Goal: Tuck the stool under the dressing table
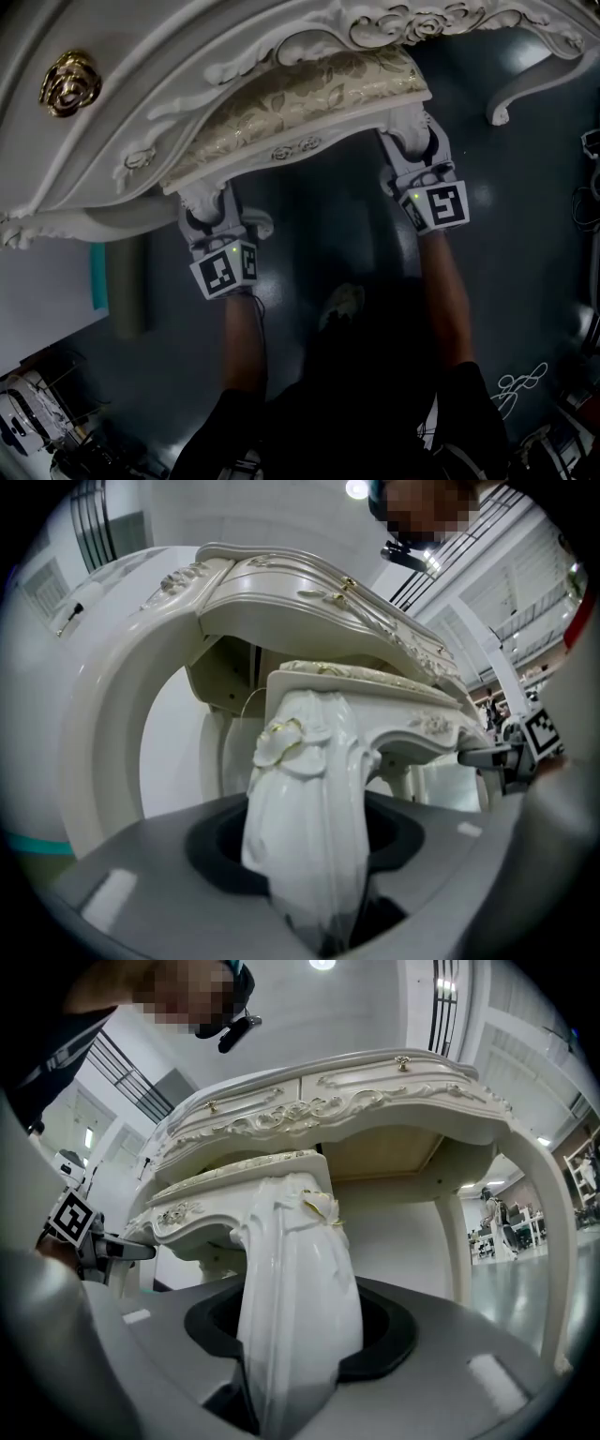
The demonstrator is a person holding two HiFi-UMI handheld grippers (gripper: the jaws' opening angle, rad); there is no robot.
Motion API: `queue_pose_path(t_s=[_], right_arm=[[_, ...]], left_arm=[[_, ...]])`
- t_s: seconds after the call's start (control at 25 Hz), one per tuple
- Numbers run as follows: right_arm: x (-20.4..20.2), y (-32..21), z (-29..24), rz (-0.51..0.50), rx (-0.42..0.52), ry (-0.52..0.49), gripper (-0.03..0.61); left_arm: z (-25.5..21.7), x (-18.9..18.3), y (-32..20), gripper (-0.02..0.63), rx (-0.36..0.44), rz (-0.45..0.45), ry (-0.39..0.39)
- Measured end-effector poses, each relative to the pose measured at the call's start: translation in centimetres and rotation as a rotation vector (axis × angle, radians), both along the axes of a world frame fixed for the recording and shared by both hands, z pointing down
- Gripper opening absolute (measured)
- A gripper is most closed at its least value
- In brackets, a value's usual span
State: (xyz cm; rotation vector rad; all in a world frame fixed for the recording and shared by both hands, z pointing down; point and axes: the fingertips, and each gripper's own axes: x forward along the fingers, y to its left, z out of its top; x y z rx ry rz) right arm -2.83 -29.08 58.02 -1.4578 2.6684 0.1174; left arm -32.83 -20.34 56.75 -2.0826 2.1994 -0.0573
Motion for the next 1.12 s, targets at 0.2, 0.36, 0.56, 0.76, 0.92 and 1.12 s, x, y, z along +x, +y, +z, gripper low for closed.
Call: queue_pose_path(t_s=[0.2,0.36,0.56,0.76,0.92,1.12], right_arm=[[-0.4,-1.3,0.3,0.01,0.014,-0.017,0.23],[-0.7,-1.9,0.3,0.004,0.02,-0.025,0.23],[-1.5,-2.9,0.5,0.002,0.028,-0.031,0.23],[-2.0,-3.9,1.0,0.002,0.039,-0.026,0.23],[-2.7,-4.9,1.0,-0.007,0.045,-0.018,0.23],[-3.2,-5.6,1.0,-0.008,0.054,-0.007,0.23]], left_arm=[[-0.2,-0.4,-1.4,0.247,0.018,0.002,-0.019],[-0.3,-0.7,-1.7,0.247,0.025,-0.006,-0.026],[-0.3,-1.4,-2.5,0.249,0.038,-0.016,-0.039],[0.4,-1.9,-3.5,0.249,0.043,-0.022,-0.031],[0.6,-2.4,-4.1,0.249,0.052,-0.033,-0.025],[1.0,-3.1,-4.6,0.249,0.063,-0.042,-0.02]])
